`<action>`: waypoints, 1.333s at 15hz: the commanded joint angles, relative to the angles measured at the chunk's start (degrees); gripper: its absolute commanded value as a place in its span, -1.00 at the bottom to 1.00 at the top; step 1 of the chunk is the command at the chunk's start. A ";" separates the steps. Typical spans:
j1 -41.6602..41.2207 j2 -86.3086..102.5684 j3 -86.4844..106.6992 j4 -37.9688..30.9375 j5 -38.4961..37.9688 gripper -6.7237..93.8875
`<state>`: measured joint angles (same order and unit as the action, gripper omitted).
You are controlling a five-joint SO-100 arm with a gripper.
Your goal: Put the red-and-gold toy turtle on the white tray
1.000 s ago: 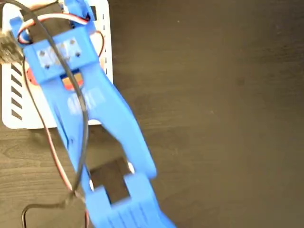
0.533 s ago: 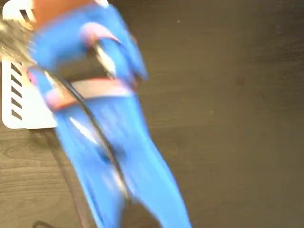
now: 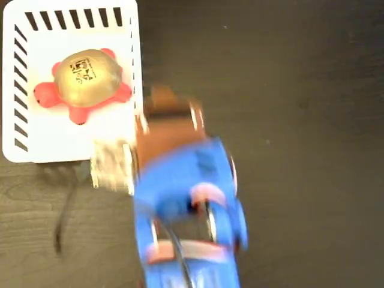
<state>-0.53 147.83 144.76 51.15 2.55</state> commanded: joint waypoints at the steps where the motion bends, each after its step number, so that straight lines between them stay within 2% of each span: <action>1: 0.18 14.59 8.53 2.99 0.44 -0.87; 7: 0.70 37.27 21.18 20.30 -2.64 -0.87; 8: 0.70 38.23 22.50 21.27 -1.85 -0.87; 20: 0.70 38.32 22.50 21.27 -1.49 -0.87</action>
<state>0.00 186.15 167.78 71.81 0.79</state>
